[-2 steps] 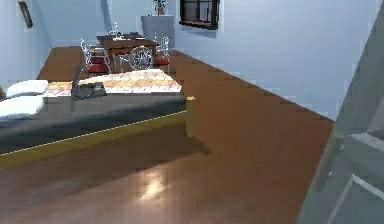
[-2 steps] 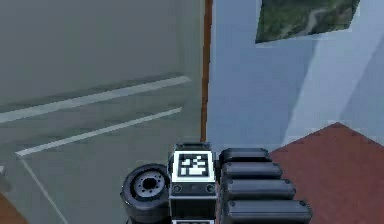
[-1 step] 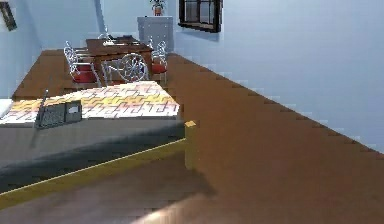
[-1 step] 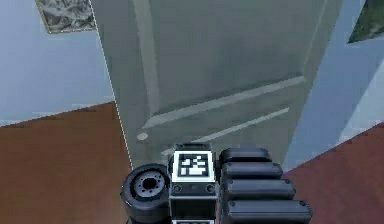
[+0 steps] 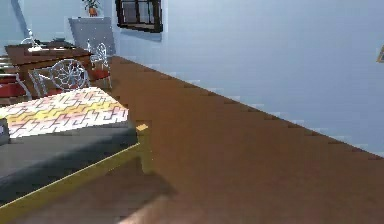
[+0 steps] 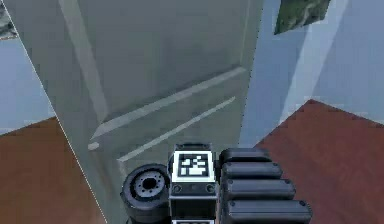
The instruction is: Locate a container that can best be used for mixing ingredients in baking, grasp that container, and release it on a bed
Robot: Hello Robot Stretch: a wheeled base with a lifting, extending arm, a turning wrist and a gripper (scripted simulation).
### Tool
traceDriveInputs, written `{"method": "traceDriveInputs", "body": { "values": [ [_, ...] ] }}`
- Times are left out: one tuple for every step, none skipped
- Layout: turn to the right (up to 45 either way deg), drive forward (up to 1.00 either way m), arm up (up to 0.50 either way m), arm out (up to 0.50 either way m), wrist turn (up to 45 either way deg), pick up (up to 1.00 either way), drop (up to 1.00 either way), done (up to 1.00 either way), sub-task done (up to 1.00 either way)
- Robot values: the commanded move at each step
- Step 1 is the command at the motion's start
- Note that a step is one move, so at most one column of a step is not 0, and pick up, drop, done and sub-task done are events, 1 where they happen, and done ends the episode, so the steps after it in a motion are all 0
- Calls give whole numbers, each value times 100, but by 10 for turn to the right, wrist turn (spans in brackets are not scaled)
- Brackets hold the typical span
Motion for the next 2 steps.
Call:
{"method": "traceDriveInputs", "body": {
  "values": [
    [0, 100, 0, 0, 0, 0, 0, 0, 0],
    [60, 0, 0, 0, 0, 0, 0, 0, 0]
  ]
}}
